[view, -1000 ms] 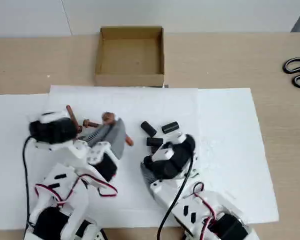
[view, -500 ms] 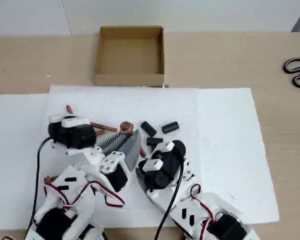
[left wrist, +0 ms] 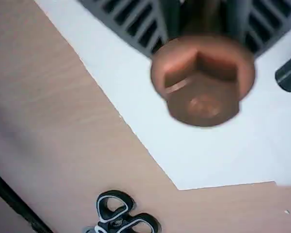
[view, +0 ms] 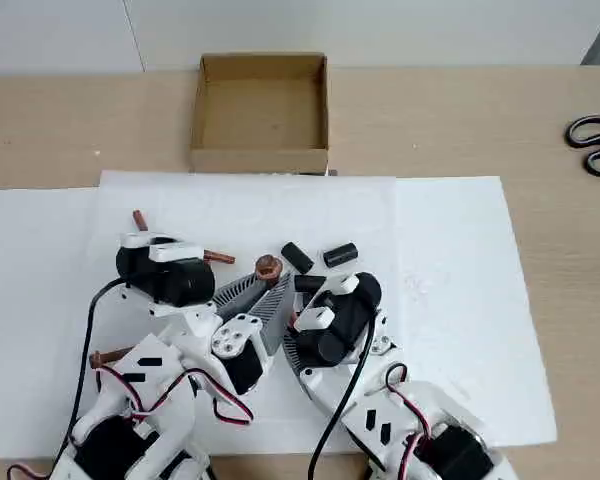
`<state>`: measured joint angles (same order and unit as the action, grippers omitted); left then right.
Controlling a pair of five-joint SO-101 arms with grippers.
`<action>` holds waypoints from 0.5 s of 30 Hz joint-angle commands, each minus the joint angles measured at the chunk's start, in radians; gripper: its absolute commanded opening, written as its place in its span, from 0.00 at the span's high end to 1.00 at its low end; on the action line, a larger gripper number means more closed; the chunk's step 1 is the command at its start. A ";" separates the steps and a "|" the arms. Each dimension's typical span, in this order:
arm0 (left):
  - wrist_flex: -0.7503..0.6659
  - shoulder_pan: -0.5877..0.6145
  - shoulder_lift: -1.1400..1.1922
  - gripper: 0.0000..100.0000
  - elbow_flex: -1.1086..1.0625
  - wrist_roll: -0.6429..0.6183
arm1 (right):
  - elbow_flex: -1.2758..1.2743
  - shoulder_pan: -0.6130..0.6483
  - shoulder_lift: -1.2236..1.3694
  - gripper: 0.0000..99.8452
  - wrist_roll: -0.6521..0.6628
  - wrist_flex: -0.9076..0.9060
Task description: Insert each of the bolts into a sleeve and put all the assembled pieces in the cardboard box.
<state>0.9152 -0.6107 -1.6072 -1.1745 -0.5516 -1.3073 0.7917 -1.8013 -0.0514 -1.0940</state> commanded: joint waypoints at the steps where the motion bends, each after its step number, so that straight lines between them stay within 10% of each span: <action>1: 0.002 -0.008 -0.014 1.00 0.013 0.005 | 0.006 -0.008 -0.012 1.00 0.009 0.028; 15: 0.000 0.046 -0.014 1.00 0.005 0.003 | 0.012 -0.007 -0.012 1.00 0.009 0.025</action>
<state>0.9291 -0.5692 -1.6134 -1.1745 -0.5516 -1.3088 0.7917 -1.8013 -0.0514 -1.0940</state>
